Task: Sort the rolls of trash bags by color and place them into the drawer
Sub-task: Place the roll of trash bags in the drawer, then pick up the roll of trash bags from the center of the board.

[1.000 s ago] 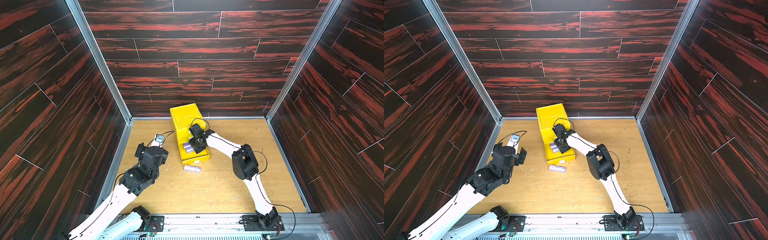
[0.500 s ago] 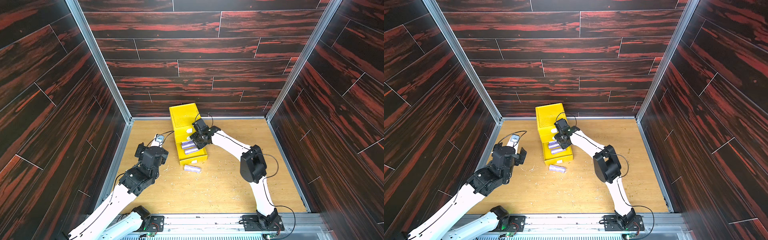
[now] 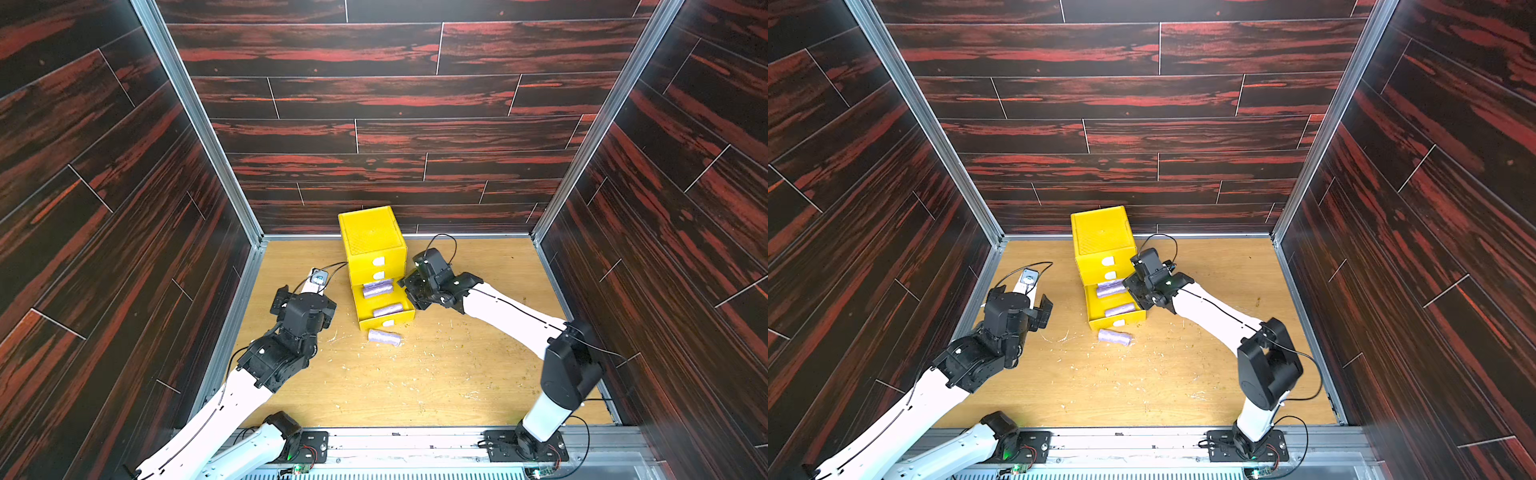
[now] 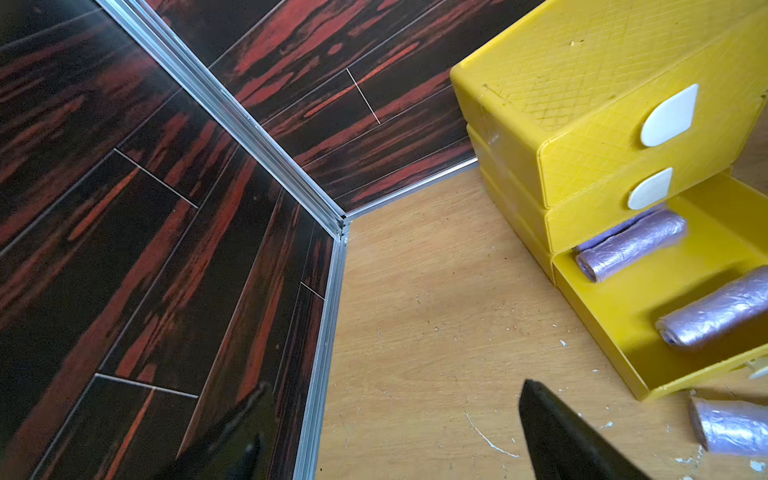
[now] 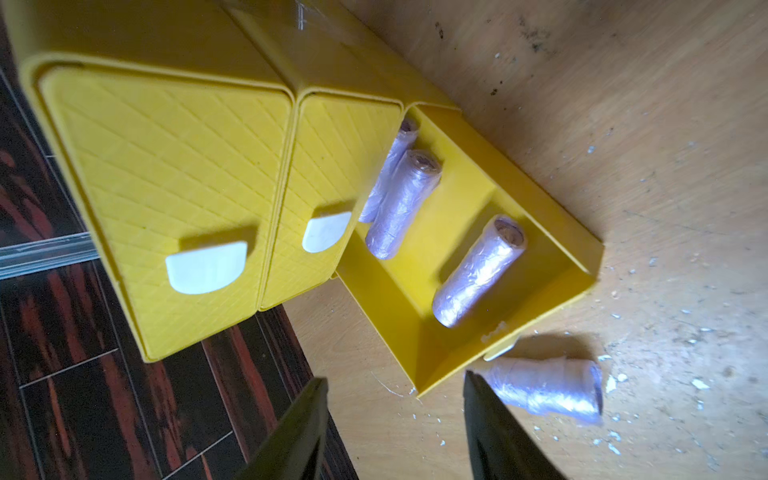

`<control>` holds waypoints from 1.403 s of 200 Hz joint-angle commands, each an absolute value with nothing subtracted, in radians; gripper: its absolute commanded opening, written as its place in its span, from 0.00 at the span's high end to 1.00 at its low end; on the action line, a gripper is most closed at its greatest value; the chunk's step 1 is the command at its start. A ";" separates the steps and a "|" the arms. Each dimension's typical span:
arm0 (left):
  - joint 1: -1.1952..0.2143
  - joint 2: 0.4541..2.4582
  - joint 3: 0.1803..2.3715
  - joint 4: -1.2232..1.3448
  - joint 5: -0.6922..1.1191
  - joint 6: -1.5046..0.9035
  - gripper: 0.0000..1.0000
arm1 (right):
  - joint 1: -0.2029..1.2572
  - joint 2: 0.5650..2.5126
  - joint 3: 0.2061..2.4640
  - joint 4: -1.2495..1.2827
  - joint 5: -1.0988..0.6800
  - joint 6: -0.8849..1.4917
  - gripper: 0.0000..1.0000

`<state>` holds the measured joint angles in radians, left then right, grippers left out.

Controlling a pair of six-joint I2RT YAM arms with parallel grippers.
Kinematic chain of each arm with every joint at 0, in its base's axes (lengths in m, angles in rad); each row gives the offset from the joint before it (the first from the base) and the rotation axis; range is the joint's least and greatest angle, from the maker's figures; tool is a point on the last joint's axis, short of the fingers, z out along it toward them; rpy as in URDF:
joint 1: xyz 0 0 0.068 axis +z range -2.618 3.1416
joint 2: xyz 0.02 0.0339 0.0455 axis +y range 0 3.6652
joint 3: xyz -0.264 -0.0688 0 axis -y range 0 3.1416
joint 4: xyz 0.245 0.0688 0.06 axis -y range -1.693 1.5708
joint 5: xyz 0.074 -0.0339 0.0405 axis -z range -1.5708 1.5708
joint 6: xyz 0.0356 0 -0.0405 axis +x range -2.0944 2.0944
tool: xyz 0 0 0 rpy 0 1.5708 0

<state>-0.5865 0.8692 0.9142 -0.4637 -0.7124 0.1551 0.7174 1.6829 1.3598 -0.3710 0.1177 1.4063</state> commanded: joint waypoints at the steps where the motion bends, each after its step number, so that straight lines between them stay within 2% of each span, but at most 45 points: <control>1: -0.583 0.882 0.939 -0.498 -0.602 0.165 0.10 | 0.704 1.557 1.271 -0.308 0.144 1.306 0.43; 33: -0.657 1.004 1.075 -0.665 -0.433 0.213 0.14 | 0.634 1.341 1.071 -0.211 0.124 1.240 0.43; 64: -0.828 1.313 1.313 -0.935 -0.439 0.290 0.13 | 0.507 1.168 0.940 -0.248 0.075 1.211 0.43; 86: -0.868 1.527 1.501 -1.153 -0.379 0.326 0.15 | 0.430 1.086 0.886 -0.288 0.045 1.183 0.43; 103: -0.883 1.611 1.562 -1.209 -0.362 0.372 0.18 | 0.385 1.041 0.860 -0.318 0.019 1.156 0.43; 131: -0.899 1.627 1.551 -1.192 -0.304 0.502 0.18 | 0.311 1.002 0.831 -0.357 -0.030 1.109 0.43; 171: -0.902 1.593 1.420 -1.049 -0.190 0.673 0.19 | 0.234 0.986 0.770 -0.335 -0.111 1.083 0.43; 186: -0.902 1.619 1.397 -1.013 -0.137 0.677 0.23 | 0.209 0.992 0.747 -0.312 -0.152 1.079 0.43; 209: -0.900 1.696 1.425 -1.035 -0.090 0.666 0.39 | 0.182 1.013 0.727 -0.292 -0.205 1.066 0.43; 224: -0.900 1.740 1.443 -1.034 -0.070 0.661 0.45 | 0.172 1.021 0.722 -0.291 -0.226 1.057 0.43; 280: -0.873 1.855 1.439 -0.958 -0.074 0.679 0.47 | 0.120 1.008 0.691 -0.290 -0.268 1.030 0.44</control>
